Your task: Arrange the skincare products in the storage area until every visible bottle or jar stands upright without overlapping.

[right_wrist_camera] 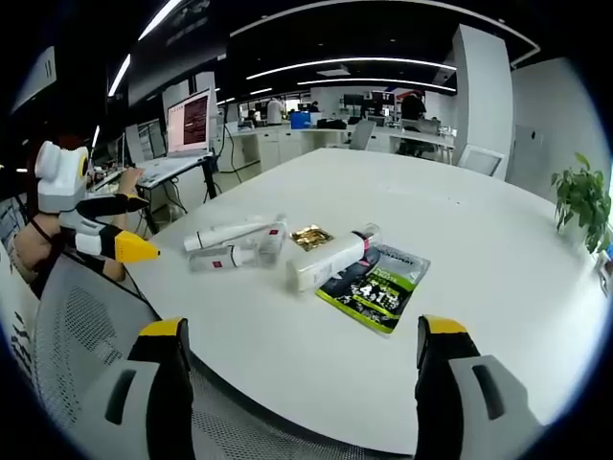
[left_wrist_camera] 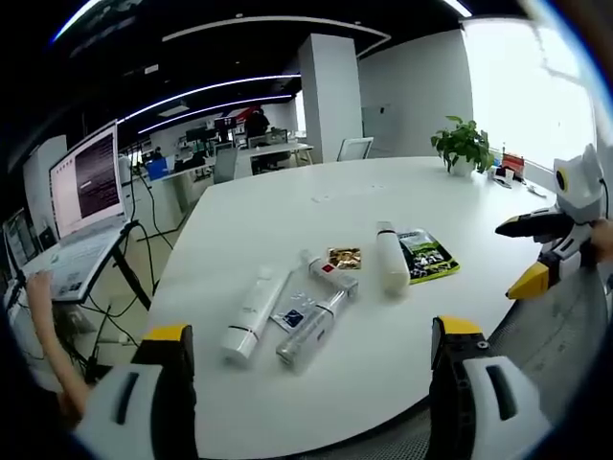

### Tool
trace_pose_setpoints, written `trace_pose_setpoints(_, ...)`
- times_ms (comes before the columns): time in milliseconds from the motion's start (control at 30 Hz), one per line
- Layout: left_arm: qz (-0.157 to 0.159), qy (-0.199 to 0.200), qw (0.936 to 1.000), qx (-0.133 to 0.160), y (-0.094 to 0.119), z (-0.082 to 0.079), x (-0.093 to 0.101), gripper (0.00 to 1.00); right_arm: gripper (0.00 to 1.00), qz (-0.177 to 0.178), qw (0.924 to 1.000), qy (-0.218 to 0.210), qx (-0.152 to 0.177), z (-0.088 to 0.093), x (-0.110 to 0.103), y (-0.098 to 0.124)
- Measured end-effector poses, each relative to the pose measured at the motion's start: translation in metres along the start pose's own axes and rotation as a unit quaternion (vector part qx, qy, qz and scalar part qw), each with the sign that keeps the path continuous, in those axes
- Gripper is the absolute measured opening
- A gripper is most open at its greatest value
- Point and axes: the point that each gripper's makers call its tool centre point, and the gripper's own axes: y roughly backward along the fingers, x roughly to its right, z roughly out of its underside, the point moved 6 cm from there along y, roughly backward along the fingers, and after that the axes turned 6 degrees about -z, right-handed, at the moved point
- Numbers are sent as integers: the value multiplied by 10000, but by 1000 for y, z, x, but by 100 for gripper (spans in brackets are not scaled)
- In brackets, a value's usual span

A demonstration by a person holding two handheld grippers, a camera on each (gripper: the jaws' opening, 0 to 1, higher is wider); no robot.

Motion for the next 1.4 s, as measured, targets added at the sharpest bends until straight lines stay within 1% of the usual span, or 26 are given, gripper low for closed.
trace_pose_setpoints(133,29,-20,10000,-3,0,0,1,99,98,23,10000,10,38,-1,1,0)
trace_pose_setpoints(267,50,-60,10000,-2,0,-1,0,99,97,-46,10000,-26,54,-2,-1,0)
trace_pose_setpoints(467,153,-142,9998,-63,-1,-2,1,99,97,-44,10000,-8,74,-2,-1,1)
trace_pose_setpoints(567,215,-127,9997,-31,-1,-8,2,99,97,-70,9999,-31,110,-3,-1,1)
trace_pose_setpoints(700,300,-406,9987,5,-6,-18,4,99,97,-167,9998,25,62,-2,-5,0)
trace_pose_setpoints(833,301,-424,9986,-24,-13,-24,0,99,96,-195,9998,10,88,-3,-5,1)
trace_pose_setpoints(1000,514,-687,9963,-44,-21,-28,10,99,96,-231,9997,40,109,-6,-5,2)
trace_pose_setpoints(1100,588,-679,9959,-73,-26,-32,10,99,96,-269,9996,61,97,-7,-4,2)
trace_pose_setpoints(1233,742,-836,9937,-37,-32,-37,12,99,96,-264,9995,127,92,-11,-2,1)
trace_pose_setpoints(1300,914,-848,9922,-61,-38,-38,16,98,96,-266,9995,147,102,-14,-2,0)
trace_pose_setpoints(1333,947,-814,9921,-90,-41,-39,16,98,96,-268,9995,160,103,-14,-2,0)
trace_pose_setpoints(1400,1101,-806,9906,-24,-45,-43,23,98,96,-289,9993,186,116,-16,-2,-1)
